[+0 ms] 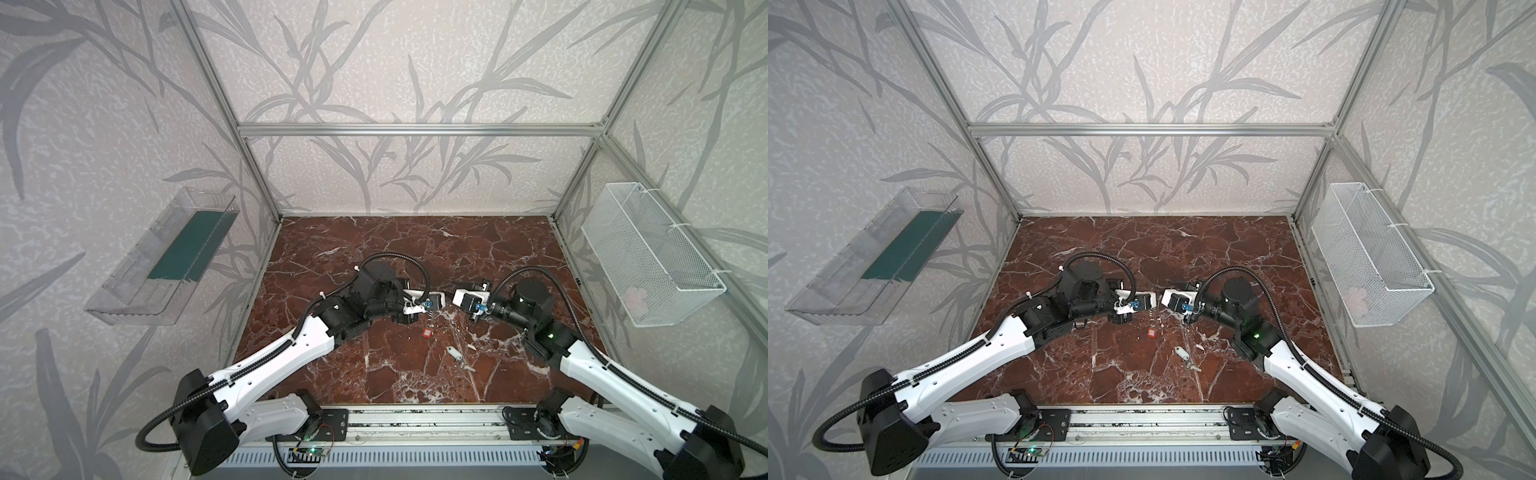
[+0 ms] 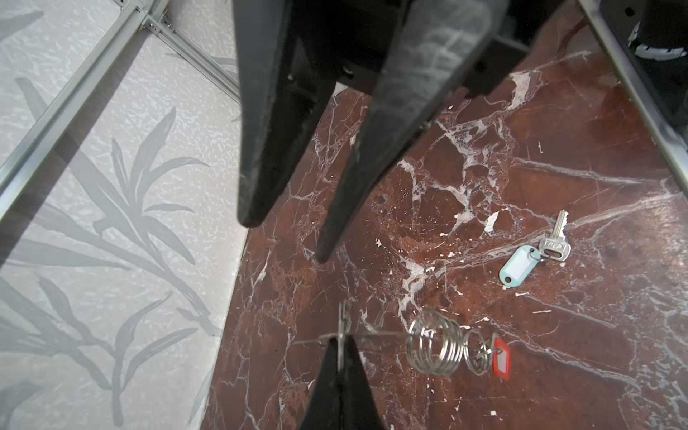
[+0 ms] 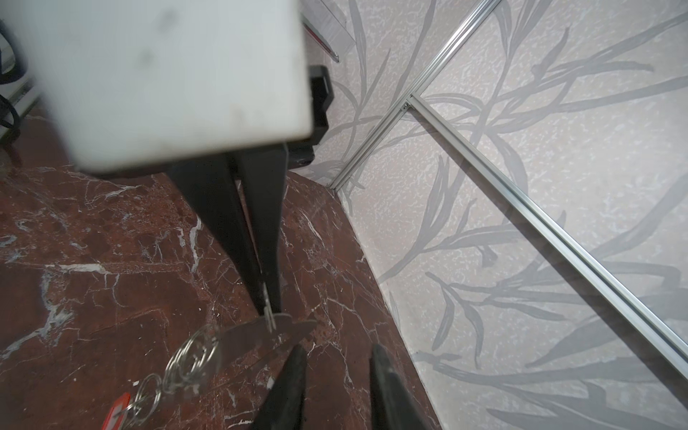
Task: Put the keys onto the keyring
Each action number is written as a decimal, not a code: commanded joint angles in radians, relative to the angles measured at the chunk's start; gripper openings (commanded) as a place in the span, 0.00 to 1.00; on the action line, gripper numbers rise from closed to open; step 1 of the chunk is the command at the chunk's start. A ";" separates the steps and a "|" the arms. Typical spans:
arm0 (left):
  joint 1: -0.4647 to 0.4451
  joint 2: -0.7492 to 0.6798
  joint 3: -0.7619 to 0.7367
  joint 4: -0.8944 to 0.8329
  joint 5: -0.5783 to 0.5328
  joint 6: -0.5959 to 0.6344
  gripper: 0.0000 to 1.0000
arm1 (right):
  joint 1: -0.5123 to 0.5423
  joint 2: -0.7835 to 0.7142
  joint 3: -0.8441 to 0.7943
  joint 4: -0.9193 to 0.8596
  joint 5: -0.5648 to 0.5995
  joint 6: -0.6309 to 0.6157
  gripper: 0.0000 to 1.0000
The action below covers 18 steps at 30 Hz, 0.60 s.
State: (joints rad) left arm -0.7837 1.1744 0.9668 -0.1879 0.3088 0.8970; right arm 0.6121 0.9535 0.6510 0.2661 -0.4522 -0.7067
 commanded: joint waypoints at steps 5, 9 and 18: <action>-0.020 -0.002 0.017 0.067 -0.055 0.128 0.00 | -0.006 0.028 0.098 -0.209 -0.122 -0.021 0.28; -0.030 -0.007 0.012 0.089 -0.053 0.134 0.00 | -0.006 0.065 0.120 -0.228 -0.169 -0.003 0.27; -0.047 -0.008 0.015 0.066 -0.041 0.165 0.00 | -0.007 0.087 0.110 -0.147 -0.148 0.043 0.25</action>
State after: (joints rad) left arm -0.8188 1.1744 0.9668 -0.1383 0.2588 1.0206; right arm 0.6083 1.0397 0.7425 0.0875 -0.5934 -0.6910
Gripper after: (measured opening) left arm 0.048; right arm 0.255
